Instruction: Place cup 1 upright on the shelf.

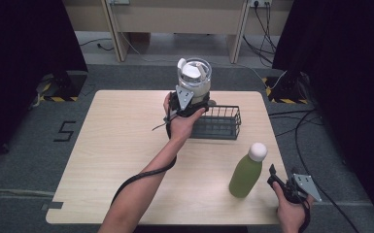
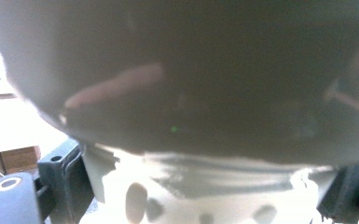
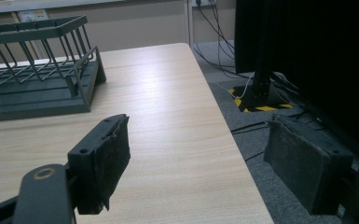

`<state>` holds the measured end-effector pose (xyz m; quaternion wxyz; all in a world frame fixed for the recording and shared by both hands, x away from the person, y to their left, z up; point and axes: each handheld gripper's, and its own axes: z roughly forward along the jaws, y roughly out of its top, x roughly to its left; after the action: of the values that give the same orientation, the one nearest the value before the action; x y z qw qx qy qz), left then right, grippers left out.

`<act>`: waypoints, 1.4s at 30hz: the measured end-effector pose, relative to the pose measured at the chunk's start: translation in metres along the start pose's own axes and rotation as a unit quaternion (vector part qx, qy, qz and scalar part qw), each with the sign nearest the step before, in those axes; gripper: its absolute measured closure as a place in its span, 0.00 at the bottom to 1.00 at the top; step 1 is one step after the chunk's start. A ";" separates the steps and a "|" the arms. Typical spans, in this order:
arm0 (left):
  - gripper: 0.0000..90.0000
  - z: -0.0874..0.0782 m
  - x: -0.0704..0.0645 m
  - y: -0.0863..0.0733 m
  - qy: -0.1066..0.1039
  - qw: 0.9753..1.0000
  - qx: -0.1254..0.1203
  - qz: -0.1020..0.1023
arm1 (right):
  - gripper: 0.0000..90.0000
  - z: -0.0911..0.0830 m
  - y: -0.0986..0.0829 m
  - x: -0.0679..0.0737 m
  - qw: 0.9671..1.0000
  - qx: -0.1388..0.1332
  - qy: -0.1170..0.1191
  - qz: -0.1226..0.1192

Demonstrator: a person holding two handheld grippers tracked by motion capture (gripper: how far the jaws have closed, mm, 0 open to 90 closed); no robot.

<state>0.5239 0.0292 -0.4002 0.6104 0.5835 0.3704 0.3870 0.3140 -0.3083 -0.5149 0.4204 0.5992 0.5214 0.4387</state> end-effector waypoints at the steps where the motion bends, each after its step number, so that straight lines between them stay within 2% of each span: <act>1: 0.11 0.000 0.000 0.000 0.000 1.000 0.001 0.001 | 0.24 0.000 0.000 0.000 1.000 0.000 0.000 0.000; 9: 0.11 0.004 0.001 -0.003 0.002 1.000 0.007 0.004 | 0.24 0.000 0.000 0.000 1.000 0.001 0.000 0.000; 25: 0.11 0.005 -0.001 -0.018 0.003 1.000 0.023 0.005 | 0.24 0.000 0.000 0.000 1.000 0.003 0.002 -0.001; 33: 0.11 0.004 -0.003 -0.019 0.002 1.000 0.021 0.004 | 0.24 0.001 -0.001 0.000 1.000 0.002 0.002 -0.002; 36: 0.11 0.003 -0.004 -0.021 0.002 1.000 0.021 0.010 | 0.24 0.001 -0.001 0.000 1.000 0.003 0.002 0.000; 42: 0.11 0.002 -0.005 -0.023 0.000 1.000 0.023 0.007 | 0.24 0.001 -0.001 0.001 1.000 0.004 0.002 -0.001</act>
<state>0.5244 0.0228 -0.4228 0.5942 0.5996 0.3755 0.3826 0.3148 -0.3072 -0.5157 0.4171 0.5996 0.5245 0.4375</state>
